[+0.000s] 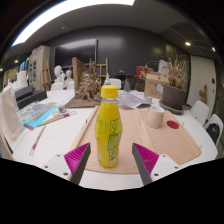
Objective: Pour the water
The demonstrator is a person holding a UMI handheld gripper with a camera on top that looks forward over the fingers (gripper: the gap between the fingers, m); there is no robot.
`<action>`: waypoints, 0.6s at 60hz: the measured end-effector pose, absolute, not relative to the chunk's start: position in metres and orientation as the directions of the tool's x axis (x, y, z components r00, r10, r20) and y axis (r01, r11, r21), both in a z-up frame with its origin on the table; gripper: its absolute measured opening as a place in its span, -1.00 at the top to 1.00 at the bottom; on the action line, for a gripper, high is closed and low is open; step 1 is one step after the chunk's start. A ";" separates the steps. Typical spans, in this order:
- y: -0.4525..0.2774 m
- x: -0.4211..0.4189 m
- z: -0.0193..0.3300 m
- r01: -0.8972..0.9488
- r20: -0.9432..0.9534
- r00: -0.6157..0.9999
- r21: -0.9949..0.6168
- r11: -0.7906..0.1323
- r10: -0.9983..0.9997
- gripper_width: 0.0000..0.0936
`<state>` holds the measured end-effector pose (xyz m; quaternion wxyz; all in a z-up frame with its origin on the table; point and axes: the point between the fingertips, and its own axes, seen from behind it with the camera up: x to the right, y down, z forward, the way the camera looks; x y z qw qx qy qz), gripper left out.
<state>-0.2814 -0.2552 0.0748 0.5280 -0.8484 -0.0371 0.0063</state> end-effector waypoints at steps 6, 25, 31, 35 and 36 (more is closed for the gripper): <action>-0.228 -0.290 0.059 0.018 0.002 0.999 -0.905 -0.425 0.040 -0.66; -0.204 -0.291 0.055 -0.026 -0.027 1.000 -0.914 -0.405 -0.004 0.33; -0.201 -0.289 0.057 -0.006 -0.006 1.000 -0.912 -0.409 -0.001 0.44; -0.197 -0.292 0.066 -0.005 -0.011 1.000 -0.914 -0.406 0.010 0.44; -0.196 -0.292 0.069 -0.004 -0.011 1.000 -0.915 -0.403 0.014 0.44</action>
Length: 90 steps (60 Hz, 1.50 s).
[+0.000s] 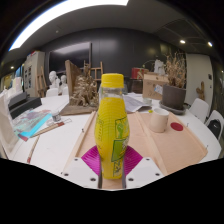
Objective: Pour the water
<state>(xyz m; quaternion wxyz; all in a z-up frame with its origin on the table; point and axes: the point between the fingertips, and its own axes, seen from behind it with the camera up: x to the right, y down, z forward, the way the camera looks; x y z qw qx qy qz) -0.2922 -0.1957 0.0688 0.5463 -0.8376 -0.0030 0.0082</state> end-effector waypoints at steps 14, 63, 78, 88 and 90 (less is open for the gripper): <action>-0.148 -0.294 0.143 -0.181 -0.208 0.977 -0.919 -0.351 0.040 0.44; 0.032 -0.221 0.176 -0.838 -0.890 -0.406 0.453 -0.305 -0.205 0.44; 0.022 -0.220 0.185 -0.896 -0.982 -0.061 0.134 -0.424 -0.181 0.45; 0.022 -0.174 0.226 -0.776 -0.865 0.501 -0.463 -0.428 0.026 0.44; 0.024 -0.161 0.237 -0.718 -0.800 0.597 -0.568 -0.402 0.065 0.44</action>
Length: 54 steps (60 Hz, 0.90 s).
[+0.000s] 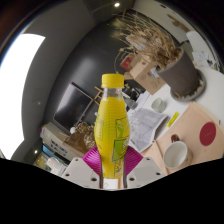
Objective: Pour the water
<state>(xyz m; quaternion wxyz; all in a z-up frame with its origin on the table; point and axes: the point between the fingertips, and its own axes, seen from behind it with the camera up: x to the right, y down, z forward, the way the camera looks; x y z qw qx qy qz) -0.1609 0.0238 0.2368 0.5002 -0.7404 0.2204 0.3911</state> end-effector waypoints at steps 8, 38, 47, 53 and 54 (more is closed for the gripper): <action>0.028 -0.100 0.265 -0.470 -0.521 0.844 -0.832 -0.294 0.128 0.44; 0.030 0.066 0.099 0.016 0.024 1.000 -0.929 -0.369 -0.016 0.44; 0.024 0.076 0.057 0.005 0.026 0.999 -0.909 -0.417 -0.045 0.42; 0.019 0.078 0.055 -0.020 0.004 0.998 -0.918 -0.397 -0.060 0.22; 0.019 0.078 0.055 -0.022 0.003 0.998 -0.917 -0.397 -0.061 0.18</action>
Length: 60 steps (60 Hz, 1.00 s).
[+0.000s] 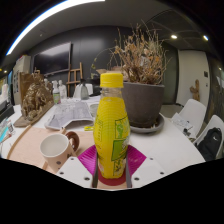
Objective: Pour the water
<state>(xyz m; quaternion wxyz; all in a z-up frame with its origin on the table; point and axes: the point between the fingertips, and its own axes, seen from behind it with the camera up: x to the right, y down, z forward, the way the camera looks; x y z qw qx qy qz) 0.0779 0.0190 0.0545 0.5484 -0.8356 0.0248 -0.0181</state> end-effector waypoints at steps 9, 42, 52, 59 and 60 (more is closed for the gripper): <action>0.011 0.077 0.052 -0.045 -0.011 0.997 -0.899 -0.436 -0.079 -0.39; -0.211 0.018 0.176 -0.075 0.031 0.984 -0.818 -0.571 -0.174 -0.84; -0.294 -0.018 0.208 -0.086 0.031 0.982 -0.802 -0.591 -0.185 -0.84; -0.329 -0.037 0.224 -0.085 0.034 0.981 -0.807 -0.584 -0.190 -0.84; -0.332 -0.040 0.225 -0.083 0.035 0.982 -0.808 -0.583 -0.188 -0.84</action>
